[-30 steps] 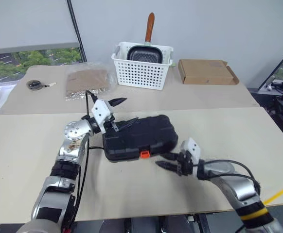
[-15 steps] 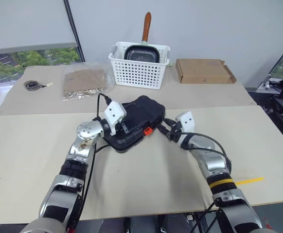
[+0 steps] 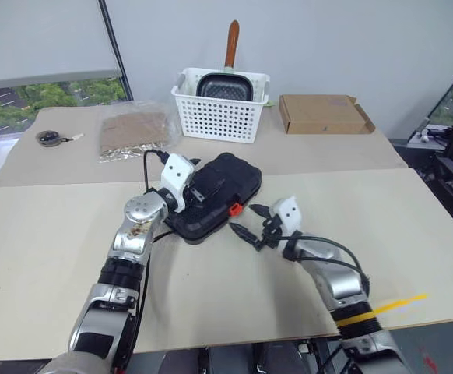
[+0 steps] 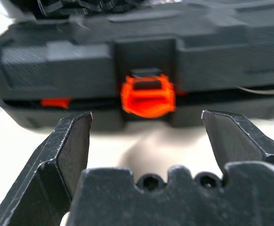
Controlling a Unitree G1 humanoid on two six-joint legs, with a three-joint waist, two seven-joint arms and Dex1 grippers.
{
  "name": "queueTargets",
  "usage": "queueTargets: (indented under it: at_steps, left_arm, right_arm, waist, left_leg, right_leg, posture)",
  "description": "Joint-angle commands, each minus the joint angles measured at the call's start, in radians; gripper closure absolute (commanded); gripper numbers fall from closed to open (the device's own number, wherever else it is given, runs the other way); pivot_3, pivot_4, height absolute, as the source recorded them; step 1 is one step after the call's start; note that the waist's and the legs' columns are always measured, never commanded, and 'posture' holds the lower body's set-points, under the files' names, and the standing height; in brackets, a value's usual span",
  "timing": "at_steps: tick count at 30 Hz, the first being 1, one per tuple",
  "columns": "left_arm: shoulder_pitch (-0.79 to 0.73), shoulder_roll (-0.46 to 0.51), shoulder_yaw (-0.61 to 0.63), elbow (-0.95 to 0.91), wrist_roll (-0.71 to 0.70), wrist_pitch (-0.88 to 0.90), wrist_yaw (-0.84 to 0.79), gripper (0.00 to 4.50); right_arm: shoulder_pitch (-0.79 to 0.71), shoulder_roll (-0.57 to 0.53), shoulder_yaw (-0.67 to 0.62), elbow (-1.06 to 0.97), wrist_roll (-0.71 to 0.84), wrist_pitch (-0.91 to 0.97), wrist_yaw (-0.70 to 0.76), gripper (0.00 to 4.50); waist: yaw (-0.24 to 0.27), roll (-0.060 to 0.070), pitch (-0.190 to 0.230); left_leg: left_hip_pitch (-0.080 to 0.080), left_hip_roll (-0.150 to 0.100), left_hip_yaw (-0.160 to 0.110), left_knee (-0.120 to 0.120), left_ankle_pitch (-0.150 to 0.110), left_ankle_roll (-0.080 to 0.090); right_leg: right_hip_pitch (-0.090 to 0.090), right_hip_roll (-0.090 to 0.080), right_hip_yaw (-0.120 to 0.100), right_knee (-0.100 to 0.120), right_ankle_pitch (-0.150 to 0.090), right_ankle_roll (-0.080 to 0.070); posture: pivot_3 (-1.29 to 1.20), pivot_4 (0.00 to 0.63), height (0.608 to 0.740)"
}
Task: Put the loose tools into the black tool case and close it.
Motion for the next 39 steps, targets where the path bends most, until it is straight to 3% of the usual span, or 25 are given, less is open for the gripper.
queueTargets:
  at_steps: [1, 4, 5, 6, 13, 21, 30, 39]
  left_arm:
    - [0.010, 0.006, 0.008, -0.054, 0.006, 0.012, 0.020, 0.00]
    - [0.011, 0.008, 0.011, -0.059, 0.007, 0.018, 0.028, 0.00]
    - [0.011, 0.009, 0.012, -0.060, 0.007, 0.019, 0.030, 0.00]
    - [0.011, 0.010, 0.012, -0.060, 0.007, 0.020, 0.032, 0.00]
    - [0.014, 0.016, 0.009, -0.060, 0.011, 0.019, 0.037, 0.00]
    - [0.025, 0.021, -0.012, -0.054, 0.029, 0.009, 0.029, 0.00]
    - [0.044, 0.017, -0.030, -0.063, 0.042, 0.014, 0.024, 0.00]
    - [0.058, 0.012, -0.044, -0.070, 0.054, 0.019, 0.021, 0.00]
  right_arm:
    - [-0.045, 0.004, -0.010, -0.006, -0.002, -0.005, 0.009, 0.21]
    - [-0.056, 0.005, -0.009, 0.013, -0.007, -0.014, 0.013, 0.21]
    - [-0.061, 0.006, -0.010, 0.022, -0.010, -0.020, 0.011, 0.72]
    - [-0.066, 0.009, -0.012, 0.030, -0.011, -0.021, 0.010, 0.86]
    - [-0.091, 0.017, -0.015, 0.057, -0.027, -0.036, 0.012, 3.20]
    - [-0.097, -0.052, -0.001, -0.019, -0.044, 0.010, 0.059, 3.25]
    - [-0.195, -0.194, 0.030, -0.181, -0.017, 0.292, 0.154, 3.25]
    - [-0.289, -0.224, 0.016, -0.209, 0.008, 0.457, 0.180, 3.25]
  waist:
    - [0.002, 0.000, 0.000]
    - [0.002, 0.000, 0.000]
    - [0.002, 0.000, 0.000]
    - [0.002, 0.000, 0.000]
    - [-0.002, 0.000, 0.000]
    - [0.002, 0.000, 0.000]
    - [0.017, 0.001, 0.000]
    - [0.020, 0.001, 0.000]
  left_leg:
    - [0.000, 0.000, 0.000, 0.000, 0.000, 0.000]
    - [0.000, 0.000, 0.000, 0.000, 0.000, 0.000]
    - [0.000, 0.000, 0.000, 0.000, 0.000, 0.001]
    - [0.000, 0.000, 0.000, 0.000, 0.000, 0.001]
    - [0.000, 0.000, 0.001, 0.000, 0.000, 0.001]
    - [-0.001, 0.000, 0.001, 0.000, 0.000, 0.000]
    - [-0.008, -0.002, 0.001, 0.000, -0.001, 0.002]
    - [-0.008, -0.002, 0.001, 0.000, -0.002, 0.004]
  right_leg:
    - [0.000, 0.000, 0.000, 0.000, 0.000, 0.000]
    - [0.000, 0.000, 0.000, -0.001, 0.000, -0.001]
    - [0.000, 0.000, 0.000, -0.001, 0.000, -0.001]
    - [0.000, 0.000, 0.000, -0.001, 0.000, -0.001]
    - [-0.001, 0.000, 0.000, 0.000, 0.000, -0.001]
    - [-0.001, 0.000, 0.000, 0.000, 0.000, -0.001]
    - [-0.007, -0.001, 0.001, -0.001, 0.002, -0.004]
    - [-0.007, -0.001, 0.000, -0.001, 0.001, -0.003]
  posture:
    - [0.00, 0.150, 0.700]
    - [0.00, 0.150, 0.700]
    - [0.00, 0.150, 0.700]
    - [0.00, 0.150, 0.700]
    - [0.00, 0.150, 0.700]
    - [0.00, 0.150, 0.700]
    - [0.00, 0.150, 0.700]
    - [0.00, 0.150, 0.700]
